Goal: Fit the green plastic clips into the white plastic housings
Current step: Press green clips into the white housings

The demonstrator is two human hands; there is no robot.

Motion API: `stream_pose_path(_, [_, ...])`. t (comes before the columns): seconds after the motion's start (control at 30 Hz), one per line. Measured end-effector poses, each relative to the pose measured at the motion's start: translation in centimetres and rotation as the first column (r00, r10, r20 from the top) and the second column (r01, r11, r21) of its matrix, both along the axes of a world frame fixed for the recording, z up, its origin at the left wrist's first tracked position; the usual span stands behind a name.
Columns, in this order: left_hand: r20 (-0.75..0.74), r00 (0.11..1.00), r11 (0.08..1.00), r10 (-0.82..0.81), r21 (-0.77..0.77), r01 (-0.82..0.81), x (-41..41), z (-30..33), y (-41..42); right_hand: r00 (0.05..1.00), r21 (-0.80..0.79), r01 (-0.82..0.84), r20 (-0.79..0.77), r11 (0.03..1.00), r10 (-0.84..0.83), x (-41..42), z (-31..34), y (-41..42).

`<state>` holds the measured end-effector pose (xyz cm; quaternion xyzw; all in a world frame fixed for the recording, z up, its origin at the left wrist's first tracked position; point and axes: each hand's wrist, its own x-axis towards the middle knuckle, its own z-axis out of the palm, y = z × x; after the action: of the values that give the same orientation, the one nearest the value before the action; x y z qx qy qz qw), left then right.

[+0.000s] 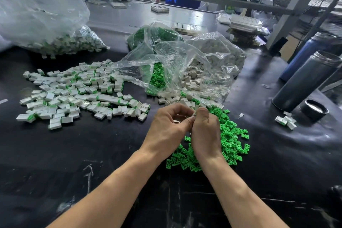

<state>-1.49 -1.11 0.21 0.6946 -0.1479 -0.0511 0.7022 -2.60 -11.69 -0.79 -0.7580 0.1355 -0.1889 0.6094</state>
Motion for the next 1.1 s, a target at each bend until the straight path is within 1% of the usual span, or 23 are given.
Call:
stream_pose_path(0.17, [-0.024, 1.0, 1.0, -0.004, -0.023, 0.004, 0.0, -0.1, 0.0, 1.0, -0.041, 0.022, 0.013, 0.999, -0.021, 0.2, -0.3, -0.1])
stream_pose_path(0.37, [-0.034, 0.999, 0.999, -0.011, -0.032, 0.01, -0.1, -0.1, 0.1, 1.0, 0.0, -0.006, -0.013, 1.0, 0.006, 0.0, 0.0, -0.1])
stream_pose_path(0.53, [-0.03, 1.0, 1.0, 0.004, -0.025, -0.005, 0.0, 0.0, 0.0, 1.0, 0.003, 0.008, 0.022, 1.0, -0.008, -0.1, 0.0, -0.1])
stream_pose_path(0.63, [-0.029, 0.999, 1.0, 0.021, 0.002, -0.021, 0.2, 0.0, 0.1, 0.999, 0.047, -0.018, 0.033, 0.999, 0.017, -0.3, 0.1, -0.4])
stream_pose_path(0.77, [-0.047, 0.996, 0.997, 0.073, -0.004, -0.073, 0.7, -0.2, 0.2, 0.999, -0.064, 0.004, 0.051, 0.998, -0.001, -0.4, 0.0, -1.4])
stream_pose_path(0.83, [-0.052, 0.995, 0.996, 0.086, 0.018, -0.085, 0.9, -0.3, 0.3, 0.996, -0.046, -0.016, 0.081, 0.999, 0.02, -0.5, 0.0, -2.0])
stream_pose_path(0.93, [-0.082, 0.993, 0.996, 0.083, -0.002, -0.084, 1.0, -0.1, 0.5, 0.985, -0.063, -0.107, 0.129, 0.992, 0.115, -0.6, 0.1, -2.3])
stream_pose_path(1.0, [-0.08, 0.992, 0.995, 0.094, 0.035, -0.091, 0.9, 0.0, 0.7, 0.981, -0.072, -0.146, 0.117, 0.987, 0.154, -0.5, 0.2, -2.3])
stream_pose_path(1.1, [-0.074, 0.993, 0.992, 0.096, 0.083, -0.09, 0.9, 0.0, 0.8, 0.984, -0.077, -0.148, 0.088, 0.986, 0.154, -0.6, 0.3, -2.4])
